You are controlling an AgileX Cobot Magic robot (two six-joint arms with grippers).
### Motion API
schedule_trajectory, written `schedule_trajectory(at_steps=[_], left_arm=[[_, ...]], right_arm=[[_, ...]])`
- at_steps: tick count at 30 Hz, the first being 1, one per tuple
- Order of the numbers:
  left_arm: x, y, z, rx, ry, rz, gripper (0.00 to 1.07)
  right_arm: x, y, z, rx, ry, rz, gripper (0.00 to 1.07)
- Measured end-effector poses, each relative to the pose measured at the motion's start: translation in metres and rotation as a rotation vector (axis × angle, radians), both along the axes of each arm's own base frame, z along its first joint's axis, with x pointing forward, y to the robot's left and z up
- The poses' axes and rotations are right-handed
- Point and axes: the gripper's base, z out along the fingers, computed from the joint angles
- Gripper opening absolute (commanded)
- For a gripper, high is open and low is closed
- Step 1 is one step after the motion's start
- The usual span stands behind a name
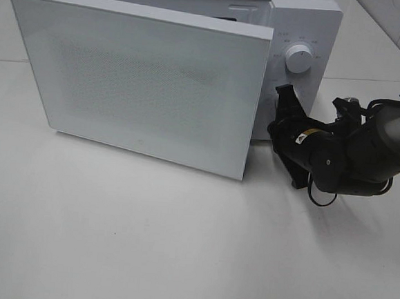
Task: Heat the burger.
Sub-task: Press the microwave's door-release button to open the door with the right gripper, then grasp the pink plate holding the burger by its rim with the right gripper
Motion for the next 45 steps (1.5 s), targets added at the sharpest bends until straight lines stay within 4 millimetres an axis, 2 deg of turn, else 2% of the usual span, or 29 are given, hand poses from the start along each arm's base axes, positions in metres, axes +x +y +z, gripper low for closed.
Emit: schedule_trajectory(at_steps=[20, 25, 30, 34, 38, 39, 40, 42, 43, 44, 45], left_arm=[[0.0, 0.0, 0.0, 0.0, 0.0, 0.0, 0.0], [0.0, 0.0, 0.0, 0.0, 0.0, 0.0, 0.0], [0.0, 0.0, 0.0, 0.0, 0.0, 0.0, 0.0], [0.0, 0.0, 0.0, 0.0, 0.0, 0.0, 0.0], [0.0, 0.0, 0.0, 0.0, 0.0, 0.0, 0.0], [0.0, 0.0, 0.0, 0.0, 0.0, 0.0, 0.0], [0.0, 0.0, 0.0, 0.0, 0.0, 0.0, 0.0], [0.0, 0.0, 0.0, 0.0, 0.0, 0.0, 0.0], [0.0, 0.0, 0.0, 0.0, 0.0, 0.0, 0.0], [0.0, 0.0, 0.0, 0.0, 0.0, 0.0, 0.0], [0.0, 0.0, 0.0, 0.0, 0.0, 0.0, 0.0]], right_arm=[[0.004, 0.002, 0.013, -0.015, 0.121, 0.053, 0.02], [-0.005, -0.002, 0.017, -0.058, 0.101, 0.096, 0.05], [-0.024, 0.001, 0.026, -0.163, 0.068, 0.214, 0.07], [-0.042, -0.006, 0.034, -0.257, 0.071, 0.267, 0.08], [-0.051, -0.01, 0.04, -0.349, 0.061, 0.32, 0.09], [-0.055, -0.011, 0.046, -0.442, 0.039, 0.376, 0.1], [-0.055, -0.011, 0.046, -0.442, 0.039, 0.376, 0.1], [-0.06, -0.012, 0.057, -0.608, -0.004, 0.487, 0.1], [-0.06, -0.012, 0.057, -0.608, -0.004, 0.487, 0.1], [-0.063, -0.012, 0.063, -0.735, -0.04, 0.576, 0.11], [-0.063, -0.012, 0.063, -0.735, -0.04, 0.576, 0.11]])
